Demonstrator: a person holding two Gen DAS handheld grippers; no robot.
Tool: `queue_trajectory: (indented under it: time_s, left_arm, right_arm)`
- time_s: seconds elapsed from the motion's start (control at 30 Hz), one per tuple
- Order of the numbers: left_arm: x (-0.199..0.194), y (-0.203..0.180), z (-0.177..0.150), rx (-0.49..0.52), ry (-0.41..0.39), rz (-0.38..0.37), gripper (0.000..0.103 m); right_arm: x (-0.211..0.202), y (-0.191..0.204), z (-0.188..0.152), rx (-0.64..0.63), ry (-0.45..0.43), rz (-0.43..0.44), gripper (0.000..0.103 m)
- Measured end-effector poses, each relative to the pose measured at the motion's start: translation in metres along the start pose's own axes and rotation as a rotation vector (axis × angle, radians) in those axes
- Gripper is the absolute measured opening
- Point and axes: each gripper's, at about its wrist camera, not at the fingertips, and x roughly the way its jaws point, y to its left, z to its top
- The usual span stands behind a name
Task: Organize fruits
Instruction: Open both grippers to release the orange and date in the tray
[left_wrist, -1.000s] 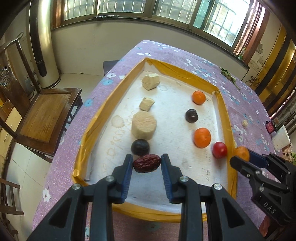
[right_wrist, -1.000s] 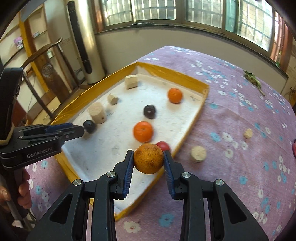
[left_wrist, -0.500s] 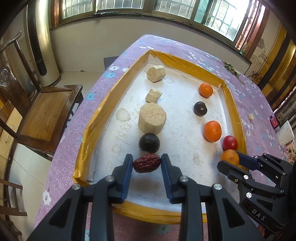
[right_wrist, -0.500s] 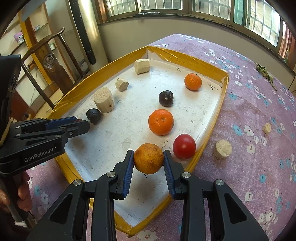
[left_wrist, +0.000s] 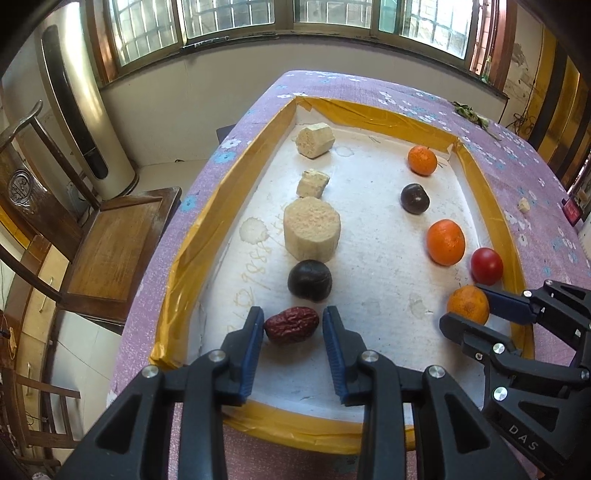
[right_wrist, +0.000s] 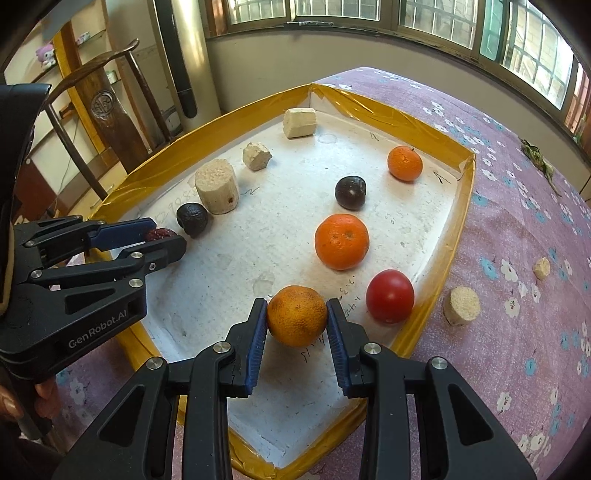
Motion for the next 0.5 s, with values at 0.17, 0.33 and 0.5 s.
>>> queue_trajectory:
  time_s: [0.17,0.33,0.5]
  left_arm:
    - [0.0,-0.001,0.0,0.003,0.002,-0.002,0.039]
    - [-0.001,-0.002,0.0,0.008,0.008,0.008,0.046]
    - [-0.007,0.006,0.002,-0.018,-0.006,0.039,0.055]
  right_arm:
    - [0.002,0.002,-0.001,-0.016,0.001,-0.001,0.031]
    - [-0.001,0.002,-0.002,-0.022,-0.005,-0.009,0.031]
    - [-0.015,-0.002,-0.006,-0.013,-0.032,-0.027,0.033]
